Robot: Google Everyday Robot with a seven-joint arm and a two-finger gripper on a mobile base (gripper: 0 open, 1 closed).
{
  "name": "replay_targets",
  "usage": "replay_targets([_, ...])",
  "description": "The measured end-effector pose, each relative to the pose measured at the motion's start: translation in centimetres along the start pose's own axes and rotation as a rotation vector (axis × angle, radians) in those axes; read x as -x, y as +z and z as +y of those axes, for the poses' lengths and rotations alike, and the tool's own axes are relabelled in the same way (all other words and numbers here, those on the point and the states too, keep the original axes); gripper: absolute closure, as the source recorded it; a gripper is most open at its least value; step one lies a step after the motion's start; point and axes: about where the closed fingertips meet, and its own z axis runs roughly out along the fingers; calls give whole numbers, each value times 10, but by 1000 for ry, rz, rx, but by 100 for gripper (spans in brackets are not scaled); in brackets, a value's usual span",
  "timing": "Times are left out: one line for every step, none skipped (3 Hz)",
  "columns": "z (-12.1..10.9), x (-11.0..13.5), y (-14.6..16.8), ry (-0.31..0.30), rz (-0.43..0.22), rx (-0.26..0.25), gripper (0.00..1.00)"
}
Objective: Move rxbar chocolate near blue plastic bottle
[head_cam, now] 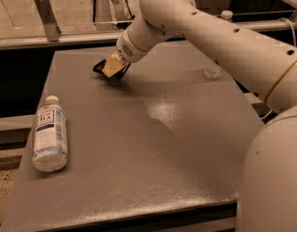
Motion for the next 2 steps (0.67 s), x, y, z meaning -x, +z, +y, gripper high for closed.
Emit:
replay_targets([35,-15,2,-13,2,86,100])
replay_targets([66,-21,7,-34,-9,166,100])
